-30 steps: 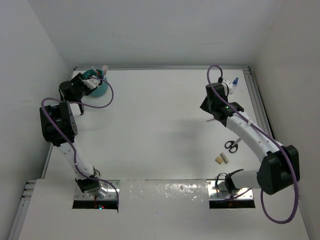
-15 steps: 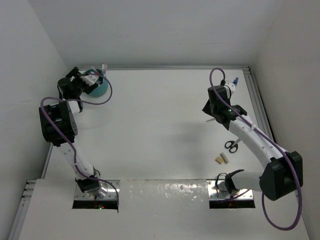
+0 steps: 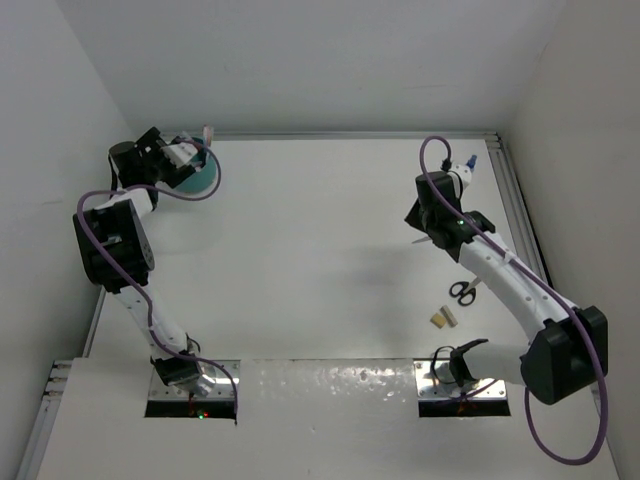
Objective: Sort the stationery into containers
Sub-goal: Move the storage box to the corner of the board, then pick up the scissors from the center of the board.
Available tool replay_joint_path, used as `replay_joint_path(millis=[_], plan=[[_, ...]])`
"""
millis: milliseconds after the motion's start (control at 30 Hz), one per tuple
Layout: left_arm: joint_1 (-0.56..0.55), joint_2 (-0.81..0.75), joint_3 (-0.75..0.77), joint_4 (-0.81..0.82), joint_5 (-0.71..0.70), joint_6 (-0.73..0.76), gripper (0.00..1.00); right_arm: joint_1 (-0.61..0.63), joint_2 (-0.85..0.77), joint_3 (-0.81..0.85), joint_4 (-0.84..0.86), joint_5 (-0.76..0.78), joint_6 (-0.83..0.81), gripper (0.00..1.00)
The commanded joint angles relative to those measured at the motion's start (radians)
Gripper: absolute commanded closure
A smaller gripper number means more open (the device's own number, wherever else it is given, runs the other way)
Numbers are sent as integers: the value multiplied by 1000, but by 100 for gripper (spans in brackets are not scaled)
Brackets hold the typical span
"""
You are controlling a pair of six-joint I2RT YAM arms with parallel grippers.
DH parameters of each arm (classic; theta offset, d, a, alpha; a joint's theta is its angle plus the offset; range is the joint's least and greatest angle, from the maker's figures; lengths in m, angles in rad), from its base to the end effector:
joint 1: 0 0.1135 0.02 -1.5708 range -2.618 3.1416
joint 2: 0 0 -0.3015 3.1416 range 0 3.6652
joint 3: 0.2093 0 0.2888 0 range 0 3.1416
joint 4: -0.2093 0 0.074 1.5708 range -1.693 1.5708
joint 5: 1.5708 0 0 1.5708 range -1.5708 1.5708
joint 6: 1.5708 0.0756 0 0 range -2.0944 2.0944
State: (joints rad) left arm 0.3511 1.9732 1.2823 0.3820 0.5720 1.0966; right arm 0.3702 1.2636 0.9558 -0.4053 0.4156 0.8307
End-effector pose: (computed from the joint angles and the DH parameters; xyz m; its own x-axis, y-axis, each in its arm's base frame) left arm 0.5071 0.1422 0.2153 0.0432 0.8125 -0.5814 0.3430 0.5345 0.7724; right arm 0.3136 0.0890 0.2788 -0.4455 0.5518 -0.7051 0.4191 0.8244 0.3804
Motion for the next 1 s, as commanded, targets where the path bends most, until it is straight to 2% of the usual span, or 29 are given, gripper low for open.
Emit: replay_joint_path(millis=[0, 167, 267, 367, 433, 500, 633, 867, 967], plan=[[12, -19, 8, -63, 39, 59, 0, 7, -38, -2, 3, 26, -5, 80], [14, -13, 6, -31, 49, 62, 0, 6, -41, -2, -9, 32, 2, 80], [23, -10, 34, -78, 118, 94, 0, 9, -38, 3, -10, 35, 1, 80], [32, 16, 133, -254, 167, 157, 0, 12, -32, 9, -10, 37, -1, 80], [38, 47, 199, -450, 203, 200, 0, 13, -29, 18, -16, 37, -7, 80], [46, 53, 250, -514, 227, 209, 0, 13, -29, 21, -17, 37, -8, 80], [57, 38, 242, -485, 232, 197, 0, 18, -36, 18, -17, 52, -13, 79], [63, 49, 295, -632, 278, 285, 0, 16, -50, 18, -20, 58, -18, 77], [66, 36, 289, -609, 282, 225, 0, 16, -63, 14, -30, 71, -18, 77]])
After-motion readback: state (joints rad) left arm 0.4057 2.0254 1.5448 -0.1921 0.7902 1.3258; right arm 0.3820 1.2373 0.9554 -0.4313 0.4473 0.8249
